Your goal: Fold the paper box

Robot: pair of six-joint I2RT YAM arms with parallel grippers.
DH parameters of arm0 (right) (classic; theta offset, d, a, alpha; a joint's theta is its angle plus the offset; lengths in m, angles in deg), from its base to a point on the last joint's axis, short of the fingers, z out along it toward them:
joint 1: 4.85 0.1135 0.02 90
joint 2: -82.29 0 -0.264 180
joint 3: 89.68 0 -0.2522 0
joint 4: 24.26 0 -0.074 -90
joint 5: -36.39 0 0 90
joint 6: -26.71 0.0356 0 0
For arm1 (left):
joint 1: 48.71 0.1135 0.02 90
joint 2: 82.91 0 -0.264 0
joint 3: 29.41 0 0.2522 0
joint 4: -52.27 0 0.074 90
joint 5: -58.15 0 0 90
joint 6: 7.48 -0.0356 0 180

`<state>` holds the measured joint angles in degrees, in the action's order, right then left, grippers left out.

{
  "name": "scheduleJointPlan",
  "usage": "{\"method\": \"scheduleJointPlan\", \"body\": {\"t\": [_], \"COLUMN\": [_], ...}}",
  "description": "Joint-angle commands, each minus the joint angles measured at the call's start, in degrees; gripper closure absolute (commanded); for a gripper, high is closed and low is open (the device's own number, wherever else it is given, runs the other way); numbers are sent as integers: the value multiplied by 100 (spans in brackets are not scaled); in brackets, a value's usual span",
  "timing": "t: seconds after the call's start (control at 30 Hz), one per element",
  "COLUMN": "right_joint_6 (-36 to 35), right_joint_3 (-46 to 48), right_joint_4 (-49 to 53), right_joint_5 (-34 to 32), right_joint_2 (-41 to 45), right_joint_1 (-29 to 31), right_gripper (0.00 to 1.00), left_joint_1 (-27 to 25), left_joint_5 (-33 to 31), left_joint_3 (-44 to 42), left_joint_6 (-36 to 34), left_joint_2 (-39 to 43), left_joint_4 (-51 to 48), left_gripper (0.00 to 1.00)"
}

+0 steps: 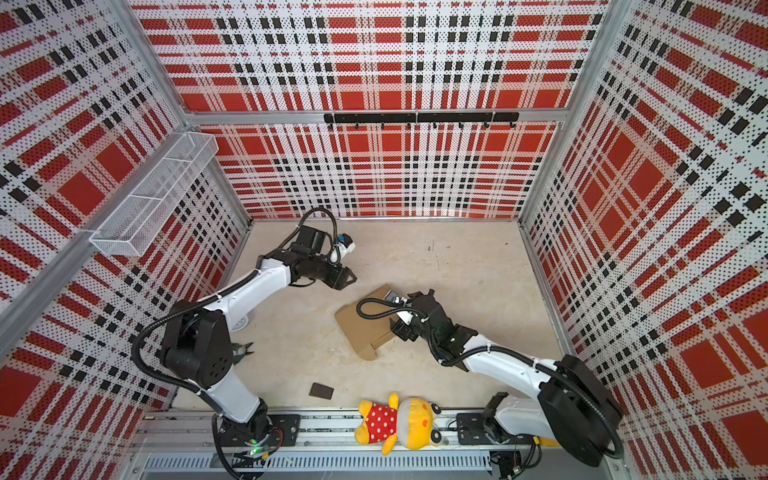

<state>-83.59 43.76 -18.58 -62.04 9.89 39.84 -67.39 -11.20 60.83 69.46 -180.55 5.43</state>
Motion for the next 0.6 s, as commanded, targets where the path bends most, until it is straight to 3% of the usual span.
{"method": "scheduleJointPlan", "body": {"t": [0.0, 0.23, 0.43, 0.57], "right_joint_6": [-697, -1326, -1861, -2273], "right_joint_3": [77, -44, 242, 492], "right_joint_4": [-726, -660, -194, -48], "right_joint_5": [-138, -107, 213, 409], "right_joint_2": [-345, -825, -96, 508], "right_joint_1": [74, 250, 251, 247], "right_gripper": [13, 14, 13, 12], "left_joint_1": [90, 76, -125, -259], "left_joint_5": [253, 670, 721, 627], "left_joint_3": [145, 151, 339, 115], "left_joint_6": [-454, -839, -1278, -1400], "left_joint_2": [-324, -737, -1140, -1048], "left_joint_4": [-352, -630, -1225, -1127], "left_gripper": [31, 28, 30, 36]}}
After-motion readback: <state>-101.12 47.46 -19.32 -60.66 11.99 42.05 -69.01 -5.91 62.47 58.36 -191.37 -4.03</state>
